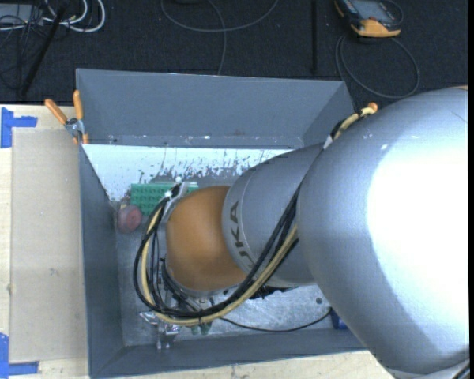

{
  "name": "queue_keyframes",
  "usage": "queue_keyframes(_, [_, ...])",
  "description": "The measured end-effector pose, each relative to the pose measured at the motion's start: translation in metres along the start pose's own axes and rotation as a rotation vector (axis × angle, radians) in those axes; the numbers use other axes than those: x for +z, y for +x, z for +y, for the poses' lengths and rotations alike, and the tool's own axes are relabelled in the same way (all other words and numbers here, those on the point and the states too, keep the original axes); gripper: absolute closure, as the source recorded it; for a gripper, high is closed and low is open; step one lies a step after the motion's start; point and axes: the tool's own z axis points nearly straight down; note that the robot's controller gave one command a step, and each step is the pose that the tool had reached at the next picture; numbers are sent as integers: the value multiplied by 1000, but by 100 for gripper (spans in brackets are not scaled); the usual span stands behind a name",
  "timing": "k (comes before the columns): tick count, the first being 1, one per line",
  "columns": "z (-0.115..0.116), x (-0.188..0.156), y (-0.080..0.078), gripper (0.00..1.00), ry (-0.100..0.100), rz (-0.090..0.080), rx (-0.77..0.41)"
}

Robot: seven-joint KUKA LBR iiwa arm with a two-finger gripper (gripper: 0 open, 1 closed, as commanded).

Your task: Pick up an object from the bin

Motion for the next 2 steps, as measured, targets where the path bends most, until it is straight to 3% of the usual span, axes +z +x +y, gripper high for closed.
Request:
queue_keyframes(1, [-3, 0, 0, 100, 2, 4, 6])
queue_keyframes(2, [8, 7, -23, 100, 5, 7, 509])
